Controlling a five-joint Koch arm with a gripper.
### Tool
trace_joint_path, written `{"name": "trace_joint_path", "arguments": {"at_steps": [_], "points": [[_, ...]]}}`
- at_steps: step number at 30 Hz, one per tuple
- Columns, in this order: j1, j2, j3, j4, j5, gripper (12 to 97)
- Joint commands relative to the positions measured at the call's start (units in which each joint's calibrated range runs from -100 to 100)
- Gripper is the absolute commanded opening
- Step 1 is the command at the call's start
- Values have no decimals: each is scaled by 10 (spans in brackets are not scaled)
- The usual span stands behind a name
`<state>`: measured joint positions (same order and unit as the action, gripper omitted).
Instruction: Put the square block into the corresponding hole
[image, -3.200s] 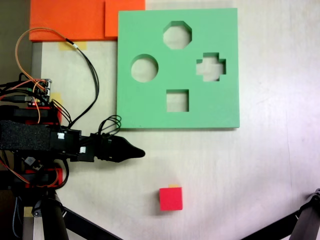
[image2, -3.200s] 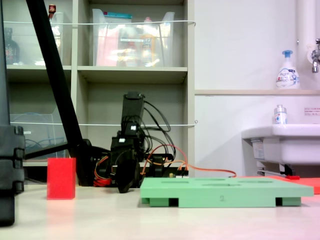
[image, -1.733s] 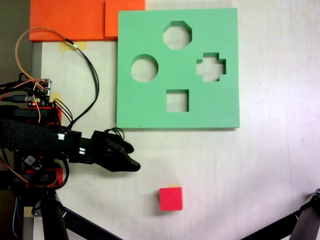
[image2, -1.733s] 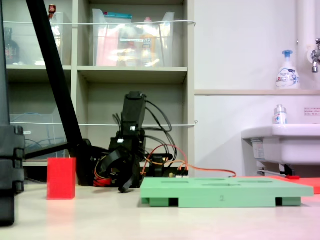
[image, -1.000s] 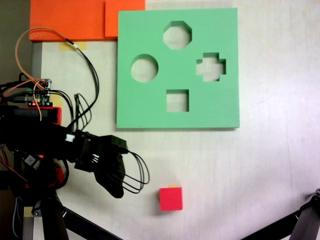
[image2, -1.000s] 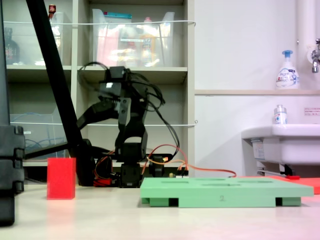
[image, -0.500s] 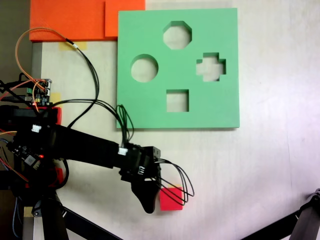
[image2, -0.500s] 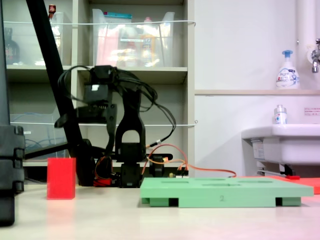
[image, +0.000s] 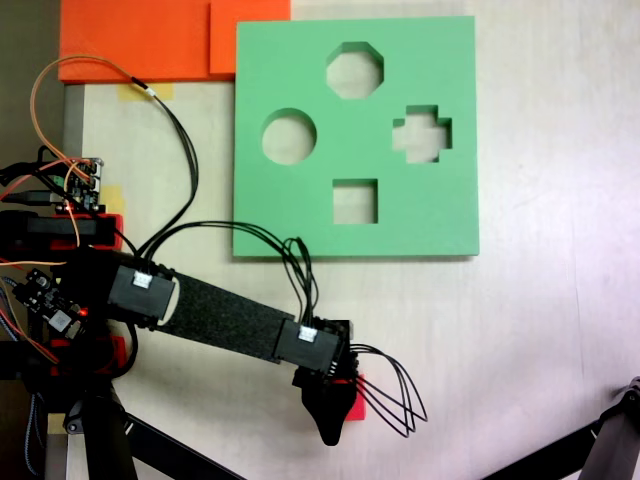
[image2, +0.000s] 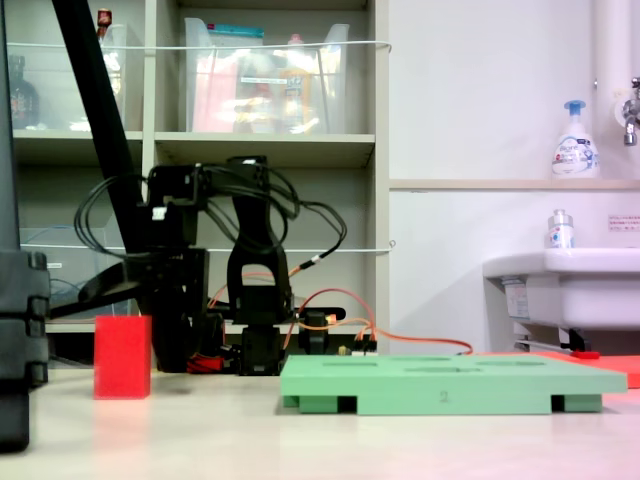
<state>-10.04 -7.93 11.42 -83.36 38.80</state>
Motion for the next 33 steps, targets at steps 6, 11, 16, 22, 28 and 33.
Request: {"name": "trace_joint_path", "arguments": {"at_steps": [6,11,16,22,28,33], "points": [[-9,40,44,12,-9,946],[-11,75,50,13,-10,946],[-15,91,52,14,-10,682],[-14,97,50,12,-10,481],[-16,100,49,-14,-9,381],[-16,103,48,-41,-6,242]]}}
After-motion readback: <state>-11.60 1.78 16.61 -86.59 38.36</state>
